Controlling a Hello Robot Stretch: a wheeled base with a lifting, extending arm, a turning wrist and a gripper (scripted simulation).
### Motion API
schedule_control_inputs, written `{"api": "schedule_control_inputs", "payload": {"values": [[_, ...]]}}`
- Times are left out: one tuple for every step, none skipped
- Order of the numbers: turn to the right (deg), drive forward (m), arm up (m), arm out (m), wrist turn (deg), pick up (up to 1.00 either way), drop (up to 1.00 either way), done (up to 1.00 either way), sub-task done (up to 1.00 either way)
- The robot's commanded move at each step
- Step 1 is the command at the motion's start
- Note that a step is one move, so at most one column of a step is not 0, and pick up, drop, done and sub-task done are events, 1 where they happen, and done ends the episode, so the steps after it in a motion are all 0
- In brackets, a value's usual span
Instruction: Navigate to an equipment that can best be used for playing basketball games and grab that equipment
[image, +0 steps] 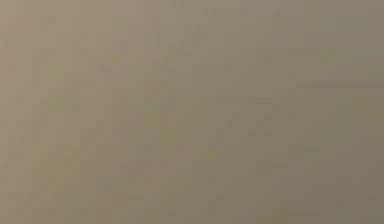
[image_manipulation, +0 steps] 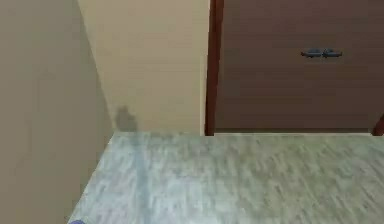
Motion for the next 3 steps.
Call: {"api": "schedule_control_inputs", "payload": {"values": [[-45.0,0.0,0.0,0.0,0.0,0.0,0.0,0.0,0.0],[-45.0,0.0,0.0,0.0,0.0,0.0,0.0,0.0,0.0],[-45.0,0.0,0.0,0.0,0.0,0.0,0.0,0.0,0.0]]}}
